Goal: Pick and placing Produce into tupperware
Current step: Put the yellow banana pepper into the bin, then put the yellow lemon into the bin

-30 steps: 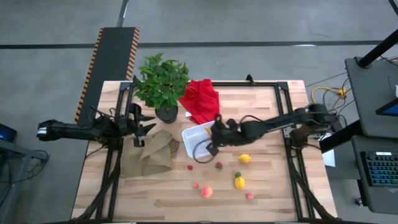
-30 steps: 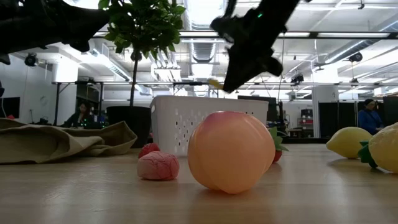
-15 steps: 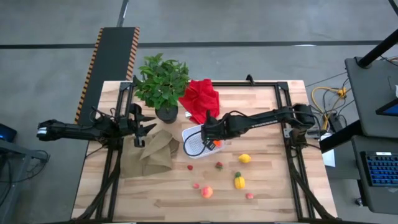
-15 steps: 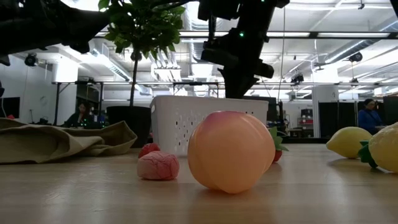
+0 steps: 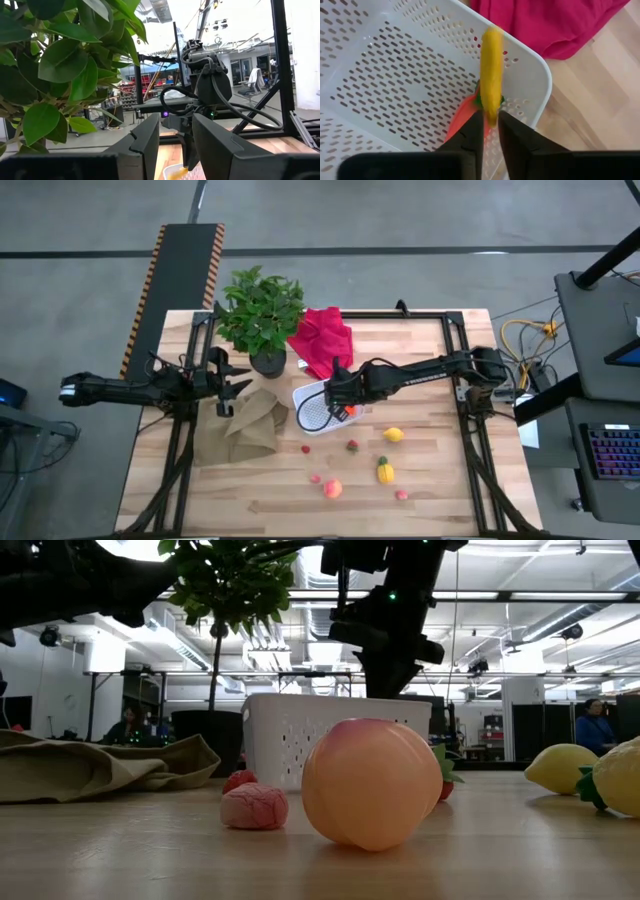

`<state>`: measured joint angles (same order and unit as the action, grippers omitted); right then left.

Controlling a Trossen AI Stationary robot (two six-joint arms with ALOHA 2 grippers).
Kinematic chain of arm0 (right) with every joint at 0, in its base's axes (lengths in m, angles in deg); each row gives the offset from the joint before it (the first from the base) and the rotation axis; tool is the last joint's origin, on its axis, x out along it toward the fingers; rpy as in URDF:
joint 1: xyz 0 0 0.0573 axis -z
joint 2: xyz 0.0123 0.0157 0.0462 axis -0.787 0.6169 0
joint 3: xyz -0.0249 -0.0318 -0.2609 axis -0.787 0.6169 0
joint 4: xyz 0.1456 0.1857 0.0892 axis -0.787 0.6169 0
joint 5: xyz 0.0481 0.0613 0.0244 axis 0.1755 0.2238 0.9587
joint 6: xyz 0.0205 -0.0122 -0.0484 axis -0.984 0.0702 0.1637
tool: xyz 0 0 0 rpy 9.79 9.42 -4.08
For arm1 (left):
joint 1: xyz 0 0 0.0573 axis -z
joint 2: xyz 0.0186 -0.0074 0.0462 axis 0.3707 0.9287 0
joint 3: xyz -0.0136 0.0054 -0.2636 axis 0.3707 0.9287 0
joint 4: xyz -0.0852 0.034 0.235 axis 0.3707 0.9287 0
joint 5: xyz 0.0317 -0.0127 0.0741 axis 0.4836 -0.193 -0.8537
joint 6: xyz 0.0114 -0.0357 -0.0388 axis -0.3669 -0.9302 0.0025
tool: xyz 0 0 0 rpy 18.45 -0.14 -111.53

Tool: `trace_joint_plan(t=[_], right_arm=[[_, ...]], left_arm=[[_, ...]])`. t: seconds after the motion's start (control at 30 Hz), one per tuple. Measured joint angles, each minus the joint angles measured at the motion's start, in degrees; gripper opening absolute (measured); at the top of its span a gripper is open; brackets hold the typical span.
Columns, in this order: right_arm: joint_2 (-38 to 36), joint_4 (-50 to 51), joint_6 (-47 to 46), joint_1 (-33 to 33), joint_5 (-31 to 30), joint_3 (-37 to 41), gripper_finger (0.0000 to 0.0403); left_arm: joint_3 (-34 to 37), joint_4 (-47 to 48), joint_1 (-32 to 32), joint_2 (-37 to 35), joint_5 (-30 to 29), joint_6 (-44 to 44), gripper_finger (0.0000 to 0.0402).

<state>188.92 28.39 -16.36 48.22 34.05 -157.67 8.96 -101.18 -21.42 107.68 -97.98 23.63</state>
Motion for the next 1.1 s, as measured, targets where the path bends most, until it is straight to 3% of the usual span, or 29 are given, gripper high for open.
trace_joint_plan(t=[0.47, 0.7, 0.83, 1.1], right_arm=[[-3.5, 0.3, 2.5, -1.7, -2.4, 0.0, 0.017], [-10.0, 3.9, 3.4, -6.9, -3.2, 0.0, 0.0255], [-12.8, 9.0, 3.1, -10.7, 0.3, 0.0, 0.0298], [-13.9, 17.5, 2.8, -18.3, 3.2, 0.2, 0.0343]], left_arm=[[0.0, 0.0, 0.0, 0.0, -0.2, 0.0, 0.0105], [0.0, 0.3, 0.0, 0.0, -0.2, 0.0, 0.0105], [0.0, 1.0, 0.0, 0.1, -0.2, 0.0, 0.0105], [0.0, 1.0, 0.0, 0.0, -0.2, -1.4, 0.0105]])
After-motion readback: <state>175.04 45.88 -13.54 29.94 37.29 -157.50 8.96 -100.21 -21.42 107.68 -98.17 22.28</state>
